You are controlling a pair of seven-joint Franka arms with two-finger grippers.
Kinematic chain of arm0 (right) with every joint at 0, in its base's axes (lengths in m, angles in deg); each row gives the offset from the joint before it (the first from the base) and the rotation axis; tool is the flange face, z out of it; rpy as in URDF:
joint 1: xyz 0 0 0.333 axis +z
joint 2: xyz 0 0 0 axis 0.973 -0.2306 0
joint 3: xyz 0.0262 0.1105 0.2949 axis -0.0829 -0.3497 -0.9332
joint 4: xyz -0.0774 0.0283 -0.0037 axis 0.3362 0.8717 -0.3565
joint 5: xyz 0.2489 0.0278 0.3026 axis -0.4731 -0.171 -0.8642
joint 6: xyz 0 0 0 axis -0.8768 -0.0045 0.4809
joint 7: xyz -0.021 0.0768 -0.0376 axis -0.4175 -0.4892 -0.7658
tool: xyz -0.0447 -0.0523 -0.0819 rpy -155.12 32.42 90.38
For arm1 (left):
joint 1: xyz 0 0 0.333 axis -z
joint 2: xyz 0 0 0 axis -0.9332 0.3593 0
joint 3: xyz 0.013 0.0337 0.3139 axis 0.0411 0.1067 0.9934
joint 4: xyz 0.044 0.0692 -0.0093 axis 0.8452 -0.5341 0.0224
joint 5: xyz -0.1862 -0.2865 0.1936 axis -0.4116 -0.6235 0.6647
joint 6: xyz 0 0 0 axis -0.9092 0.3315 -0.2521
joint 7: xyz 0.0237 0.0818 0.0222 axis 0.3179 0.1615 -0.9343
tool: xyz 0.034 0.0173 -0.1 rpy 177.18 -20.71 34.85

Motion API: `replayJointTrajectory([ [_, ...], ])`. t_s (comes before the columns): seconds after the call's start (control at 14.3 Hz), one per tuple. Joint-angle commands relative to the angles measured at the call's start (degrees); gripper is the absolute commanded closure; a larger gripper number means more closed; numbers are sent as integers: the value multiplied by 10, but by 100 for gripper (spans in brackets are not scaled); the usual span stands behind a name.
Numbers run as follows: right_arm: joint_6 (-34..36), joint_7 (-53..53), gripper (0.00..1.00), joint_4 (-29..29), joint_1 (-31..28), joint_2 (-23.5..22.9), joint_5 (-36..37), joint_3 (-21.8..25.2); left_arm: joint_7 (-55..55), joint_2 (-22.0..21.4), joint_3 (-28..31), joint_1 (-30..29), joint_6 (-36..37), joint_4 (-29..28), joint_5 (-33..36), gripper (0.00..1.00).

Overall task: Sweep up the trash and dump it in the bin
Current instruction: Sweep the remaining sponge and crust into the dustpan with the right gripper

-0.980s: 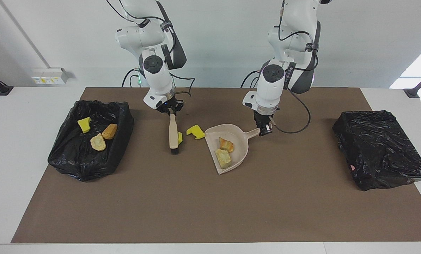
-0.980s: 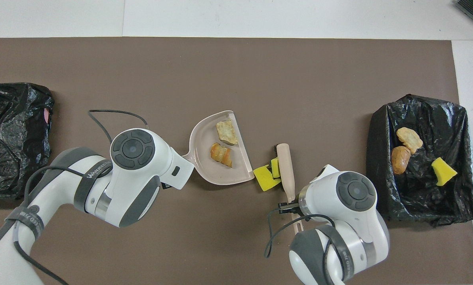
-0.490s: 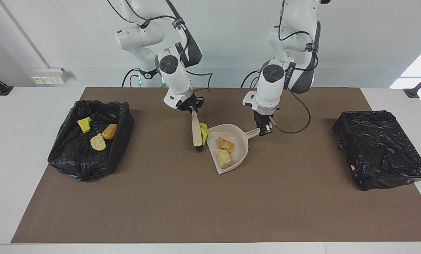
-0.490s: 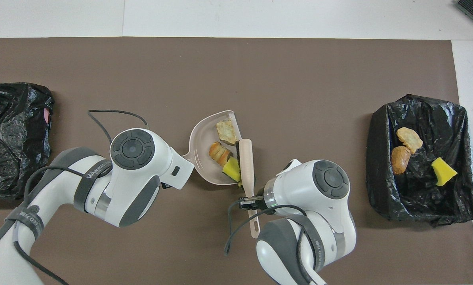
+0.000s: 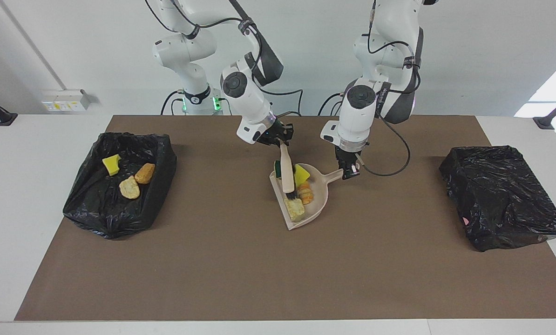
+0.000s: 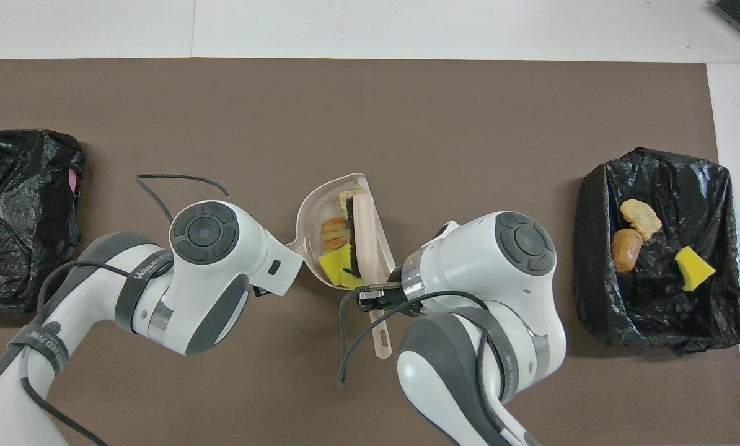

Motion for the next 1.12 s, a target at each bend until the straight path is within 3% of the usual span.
replayJointTrajectory([
  [0.0, 24, 7, 100, 31, -10, 8, 14, -4, -19, -17, -2, -14, -14, -22, -31, 100],
  [0.14, 31, 14, 100, 48, -10, 8, 18, -3, -23, -16, -1, -17, -15, -21, -66, 100],
  [0.56, 36, 31, 100, 90, -1, -5, 100, -6, -27, -16, -2, -23, -11, -22, -70, 100],
  [1.05, 173, 129, 100, 87, -3, 57, 214, -8, -81, -17, 0, -52, -4, -18, -122, 100],
])
